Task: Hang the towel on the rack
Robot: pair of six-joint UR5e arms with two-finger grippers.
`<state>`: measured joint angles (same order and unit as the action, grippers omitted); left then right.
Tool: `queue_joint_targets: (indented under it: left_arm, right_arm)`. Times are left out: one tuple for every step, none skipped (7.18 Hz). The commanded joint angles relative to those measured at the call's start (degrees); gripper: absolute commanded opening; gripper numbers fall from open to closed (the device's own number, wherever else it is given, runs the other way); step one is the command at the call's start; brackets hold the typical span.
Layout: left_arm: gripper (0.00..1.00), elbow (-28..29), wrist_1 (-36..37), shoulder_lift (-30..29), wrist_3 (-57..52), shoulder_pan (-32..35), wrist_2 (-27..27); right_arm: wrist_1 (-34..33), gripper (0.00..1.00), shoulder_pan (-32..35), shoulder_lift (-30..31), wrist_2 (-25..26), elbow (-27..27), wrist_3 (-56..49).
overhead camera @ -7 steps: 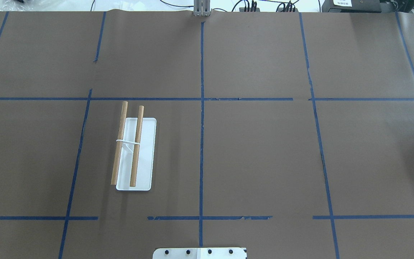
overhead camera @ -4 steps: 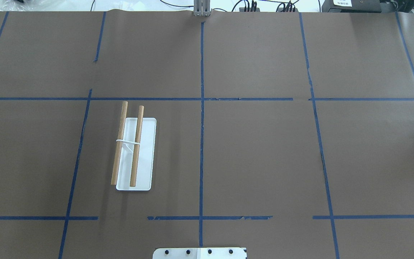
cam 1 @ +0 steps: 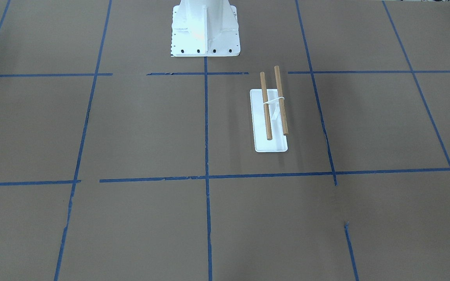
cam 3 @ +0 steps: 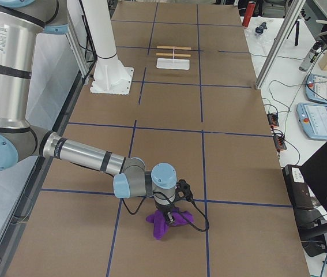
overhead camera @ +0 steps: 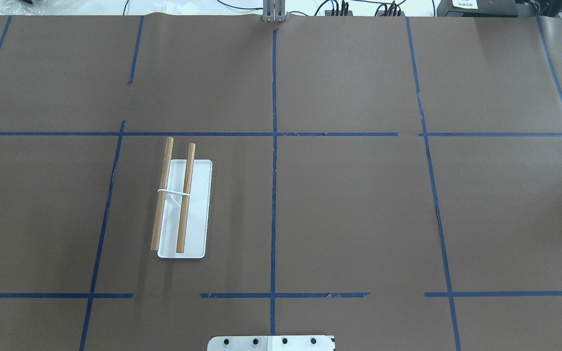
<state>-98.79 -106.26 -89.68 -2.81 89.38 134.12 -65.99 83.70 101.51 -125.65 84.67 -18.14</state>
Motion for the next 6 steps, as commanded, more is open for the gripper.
queue_joint_targets:
  left_arm:
    - [1.00, 0.00, 0.00, -0.06, 0.00, -0.09, 0.00]
    - [1.00, 0.00, -0.09, -0.06, 0.00, 0.00, 0.00]
    - [1.00, -0.09, -0.09, -0.23, 0.00, 0.00, 0.00]
    - [1.00, -0.35, -0.09, -0.41, 0.00, 0.00, 0.00]
    - [1.00, -0.52, -0.09, -0.41, 0.00, 0.00, 0.00]
    - [1.00, -0.79, -0.09, -1.28, 0.08, -0.09, 0.09]
  right_arm:
    - [-0.19, 0.00, -0.12, -2.01, 0.93, 0.75, -5.58]
    - [-0.37, 0.00, -0.12, -3.59, 0.41, 0.93, -5.59]
    - [-0.72, 0.00, -0.12, -5.26, -0.03, 2.41, -4.72]
    - [-4.55, 0.00, -0.29, -8.32, -0.30, 5.04, -4.45]
    - [-10.59, 0.00, -0.30, -12.35, -0.47, 7.15, -4.45]
    - [-16.22, 0.00, -1.34, -17.00, -0.65, 10.48, -4.45]
